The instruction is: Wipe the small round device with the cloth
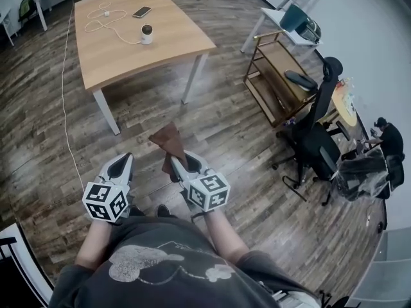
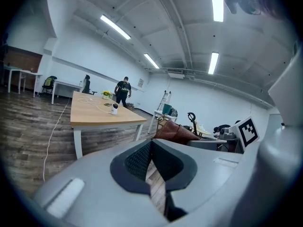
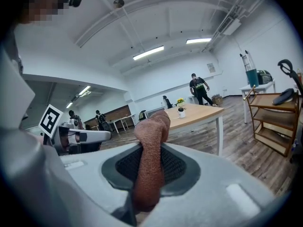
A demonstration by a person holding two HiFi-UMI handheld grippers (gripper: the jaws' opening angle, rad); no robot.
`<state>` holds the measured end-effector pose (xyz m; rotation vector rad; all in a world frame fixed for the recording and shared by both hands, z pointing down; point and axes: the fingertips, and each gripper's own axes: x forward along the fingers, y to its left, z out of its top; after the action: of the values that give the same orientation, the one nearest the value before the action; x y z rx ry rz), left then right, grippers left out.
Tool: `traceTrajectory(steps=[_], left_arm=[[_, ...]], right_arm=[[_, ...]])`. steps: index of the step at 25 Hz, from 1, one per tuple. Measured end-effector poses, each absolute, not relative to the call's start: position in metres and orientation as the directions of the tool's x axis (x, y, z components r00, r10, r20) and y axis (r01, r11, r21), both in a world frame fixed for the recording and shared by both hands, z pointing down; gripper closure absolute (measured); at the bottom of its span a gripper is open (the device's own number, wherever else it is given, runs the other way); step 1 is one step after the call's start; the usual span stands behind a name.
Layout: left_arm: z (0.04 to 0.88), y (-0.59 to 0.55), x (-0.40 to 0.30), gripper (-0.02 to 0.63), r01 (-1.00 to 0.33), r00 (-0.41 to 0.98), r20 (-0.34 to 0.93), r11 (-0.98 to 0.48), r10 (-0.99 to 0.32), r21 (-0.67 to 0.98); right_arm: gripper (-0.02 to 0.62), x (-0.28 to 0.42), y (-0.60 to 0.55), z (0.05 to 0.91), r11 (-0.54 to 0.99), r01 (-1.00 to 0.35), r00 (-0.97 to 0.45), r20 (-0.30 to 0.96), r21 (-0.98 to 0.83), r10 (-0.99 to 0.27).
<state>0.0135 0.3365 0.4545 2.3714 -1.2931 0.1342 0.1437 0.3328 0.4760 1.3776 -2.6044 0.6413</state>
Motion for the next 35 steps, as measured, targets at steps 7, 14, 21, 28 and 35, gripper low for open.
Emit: traceTrajectory(steps=[7,14,21,28,35], left_arm=[[0.459,0.333,0.011,0.588,-0.853,0.502,0.307,-0.406,-0.808,0.327],[0.476,0.300,0.010,0.588,-0.851,0.501,0.326,-0.388,-0.801,0.353],[0.485,0.232,0.006,0.588,-0.830,0.536,0.320,-0.419,-0.781,0.368],[0.473,0.148,-0.010,0.588,-0.813,0.564,0.307,-0.450,-0.767,0.369],[0.478,0.090,-0.052,0.588,-0.807,0.570,0.313,-0.446,-0.760,0.387]], right_arm=[[0.520,0.149,0.322,0.493,0.518,-0.788,-0.613,0.336,-0.333,-0.716],[0.520,0.151,0.290,0.509,0.505,-0.781,-0.621,0.370,-0.367,-0.691],[0.520,0.144,0.224,0.508,0.490,-0.802,-0.595,0.382,-0.341,-0.708],[0.520,0.122,0.146,0.499,0.460,-0.818,-0.572,0.395,-0.346,-0.719],[0.520,0.075,0.085,0.499,0.467,-0.815,-0.577,0.404,-0.344,-0.710]])
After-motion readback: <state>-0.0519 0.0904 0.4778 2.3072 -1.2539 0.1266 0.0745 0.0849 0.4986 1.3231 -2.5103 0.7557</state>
